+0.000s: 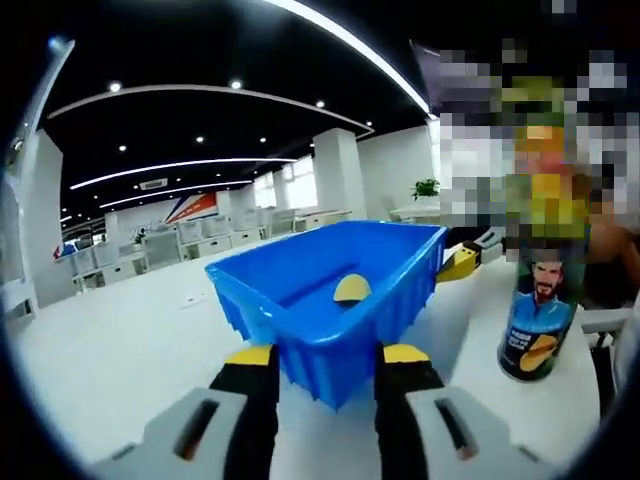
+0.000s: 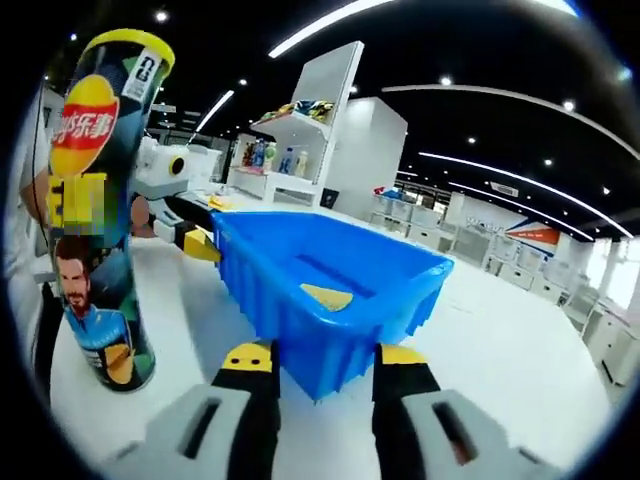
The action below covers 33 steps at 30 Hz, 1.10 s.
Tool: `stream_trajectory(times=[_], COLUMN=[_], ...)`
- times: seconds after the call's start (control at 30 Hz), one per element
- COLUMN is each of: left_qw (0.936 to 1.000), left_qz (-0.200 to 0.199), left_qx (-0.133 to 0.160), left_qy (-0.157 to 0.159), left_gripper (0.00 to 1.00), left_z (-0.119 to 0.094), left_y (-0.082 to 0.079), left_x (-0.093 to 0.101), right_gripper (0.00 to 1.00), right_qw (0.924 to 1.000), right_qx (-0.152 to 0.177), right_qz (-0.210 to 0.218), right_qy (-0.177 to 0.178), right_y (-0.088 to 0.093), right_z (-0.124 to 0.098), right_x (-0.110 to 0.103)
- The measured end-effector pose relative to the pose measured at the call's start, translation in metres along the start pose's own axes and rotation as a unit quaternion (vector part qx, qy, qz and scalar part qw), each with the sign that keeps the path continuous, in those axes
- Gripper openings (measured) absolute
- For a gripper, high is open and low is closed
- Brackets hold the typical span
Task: Open the lid of the chip container on the table, take out the chips, place them into the box in front of the container, and close the lid
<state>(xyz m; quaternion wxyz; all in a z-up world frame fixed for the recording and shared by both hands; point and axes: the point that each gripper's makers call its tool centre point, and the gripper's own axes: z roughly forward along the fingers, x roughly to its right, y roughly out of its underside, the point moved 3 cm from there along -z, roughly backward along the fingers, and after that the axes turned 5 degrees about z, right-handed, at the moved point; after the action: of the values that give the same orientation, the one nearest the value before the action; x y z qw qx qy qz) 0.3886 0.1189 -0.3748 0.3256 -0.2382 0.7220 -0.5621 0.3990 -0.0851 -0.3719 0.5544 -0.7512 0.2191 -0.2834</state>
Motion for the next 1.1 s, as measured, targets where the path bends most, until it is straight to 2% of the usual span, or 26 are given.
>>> stream_trajectory(times=[0.17,0.53,0.83,0.93,1.1], left_qw=[1.0,0.9994,0.9983,0.9984,0.9984], left_qz=[0.006,0.015,0.004,-0.004,-0.006], left_qx=[-0.005,-0.031,-0.058,-0.056,-0.056], left_qy=[-0.003,0.001,0.006,0.007,0.006], left_gripper=[0.38,0.38,0.38,0.38,0.38], left_z=[0.012,0.043,0.064,0.066,0.066], left_y=[-0.003,0.005,0.023,0.022,0.021], left_x=[-0.015,-0.04,-0.049,-0.05,-0.051], right_gripper=[0.34,0.34,0.34,0.35,0.35], right_qw=[0.9999,0.9998,0.9993,0.9992,0.9992], right_qx=[-0.001,-0.015,-0.037,-0.039,-0.037], right_qz=[-0.011,-0.008,-0.005,0.01,0.012], right_qy=[0.004,0.01,0.008,0.007,0.004], right_y=[-0.005,0.007,0.021,0.026,0.026], right_z=[0.013,0.044,0.063,0.065,0.068], right_x=[0.013,0.038,0.054,0.058,0.057])
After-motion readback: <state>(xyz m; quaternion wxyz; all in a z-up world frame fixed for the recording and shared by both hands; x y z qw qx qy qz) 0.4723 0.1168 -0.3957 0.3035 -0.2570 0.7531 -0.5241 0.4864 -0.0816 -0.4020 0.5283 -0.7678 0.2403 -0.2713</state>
